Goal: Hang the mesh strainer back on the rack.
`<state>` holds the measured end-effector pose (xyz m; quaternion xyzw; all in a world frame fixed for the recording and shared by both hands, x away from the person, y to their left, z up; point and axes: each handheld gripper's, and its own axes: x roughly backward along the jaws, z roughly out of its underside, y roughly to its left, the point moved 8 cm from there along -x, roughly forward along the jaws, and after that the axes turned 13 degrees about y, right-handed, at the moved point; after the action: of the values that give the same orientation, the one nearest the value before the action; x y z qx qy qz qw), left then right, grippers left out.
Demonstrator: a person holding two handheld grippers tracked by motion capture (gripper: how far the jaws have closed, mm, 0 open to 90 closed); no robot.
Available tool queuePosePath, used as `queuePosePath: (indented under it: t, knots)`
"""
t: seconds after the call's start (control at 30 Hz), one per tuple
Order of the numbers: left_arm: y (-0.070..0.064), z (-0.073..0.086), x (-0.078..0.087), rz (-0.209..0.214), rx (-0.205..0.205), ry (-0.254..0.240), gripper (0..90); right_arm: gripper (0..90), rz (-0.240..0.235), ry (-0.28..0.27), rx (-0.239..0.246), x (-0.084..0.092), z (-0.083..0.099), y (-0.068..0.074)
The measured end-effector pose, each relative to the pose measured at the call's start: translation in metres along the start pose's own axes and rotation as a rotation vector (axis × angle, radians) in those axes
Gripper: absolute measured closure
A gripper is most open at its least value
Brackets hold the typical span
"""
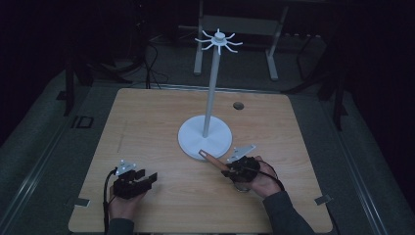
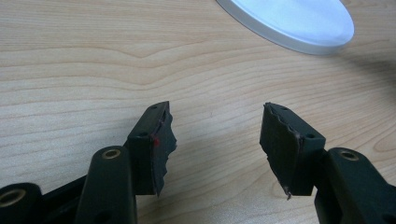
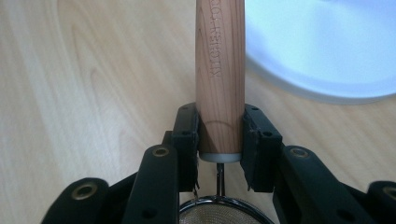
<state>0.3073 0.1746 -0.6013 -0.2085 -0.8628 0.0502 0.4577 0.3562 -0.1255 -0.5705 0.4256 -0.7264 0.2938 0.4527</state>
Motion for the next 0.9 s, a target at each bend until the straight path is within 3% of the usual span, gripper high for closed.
queuePosePath:
  t: [0.9]
  knots:
    - [-0.001, 0.0, -0.001, 0.002, -0.002, 0.002, 43.6, 69.9, 0.113, -0.181, -0.089, 0.03, -0.016, -0.01]
